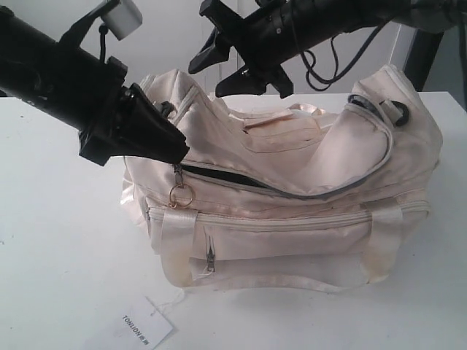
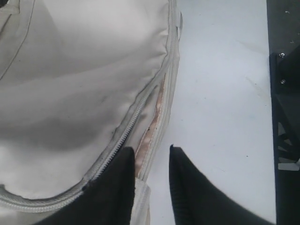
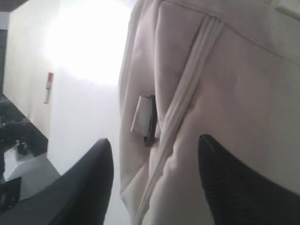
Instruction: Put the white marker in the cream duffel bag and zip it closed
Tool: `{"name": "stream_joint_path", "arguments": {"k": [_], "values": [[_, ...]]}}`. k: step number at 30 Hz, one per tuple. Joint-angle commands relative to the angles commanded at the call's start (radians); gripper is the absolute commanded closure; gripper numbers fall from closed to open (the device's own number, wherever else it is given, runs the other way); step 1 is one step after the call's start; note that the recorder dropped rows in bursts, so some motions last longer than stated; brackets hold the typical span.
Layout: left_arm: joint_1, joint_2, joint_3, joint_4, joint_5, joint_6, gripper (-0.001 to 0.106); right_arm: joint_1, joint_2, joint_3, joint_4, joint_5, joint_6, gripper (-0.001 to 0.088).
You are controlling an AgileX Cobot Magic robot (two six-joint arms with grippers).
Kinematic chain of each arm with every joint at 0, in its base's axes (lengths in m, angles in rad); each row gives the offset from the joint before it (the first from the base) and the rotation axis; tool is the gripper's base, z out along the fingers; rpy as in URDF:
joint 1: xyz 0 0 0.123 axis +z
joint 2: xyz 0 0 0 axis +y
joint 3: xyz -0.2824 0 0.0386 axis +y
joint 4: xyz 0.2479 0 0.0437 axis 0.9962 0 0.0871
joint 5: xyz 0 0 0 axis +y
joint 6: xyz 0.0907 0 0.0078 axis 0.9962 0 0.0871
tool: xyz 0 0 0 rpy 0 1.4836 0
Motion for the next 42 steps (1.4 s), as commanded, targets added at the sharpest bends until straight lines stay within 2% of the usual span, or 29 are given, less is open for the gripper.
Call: {"name": "stream_joint_path", "arguments": {"k": [7,17,24,30,34,42], "values": [[0.000,0.000,0.000,0.035,-0.008,-0.143,0.073,0.000,-0.050,0.002,-0.112,0.075,0.030,0.0345],[0.000,-0.052,-0.006,0.368,-0.154,-0.547,0.073,0.000,-0.110,0.006,-0.223,0.134,0.067,0.0345],[0.005,-0.061,-0.006,0.500,-0.184,-0.698,0.073,0.002,-0.173,0.075,-0.233,0.134,0.068,0.0345],[0.094,-0.059,-0.006,0.490,-0.210,-0.820,0.073,0.004,-0.234,0.162,-0.248,0.123,0.063,0.0345],[0.141,-0.047,-0.006,0.414,-0.195,-0.811,0.073,0.004,-0.280,0.223,-0.248,0.096,0.058,0.0345],[0.140,0.016,-0.006,0.323,-0.189,-0.739,0.073,0.063,-0.356,0.356,-0.250,0.028,0.039,0.0345]]}}
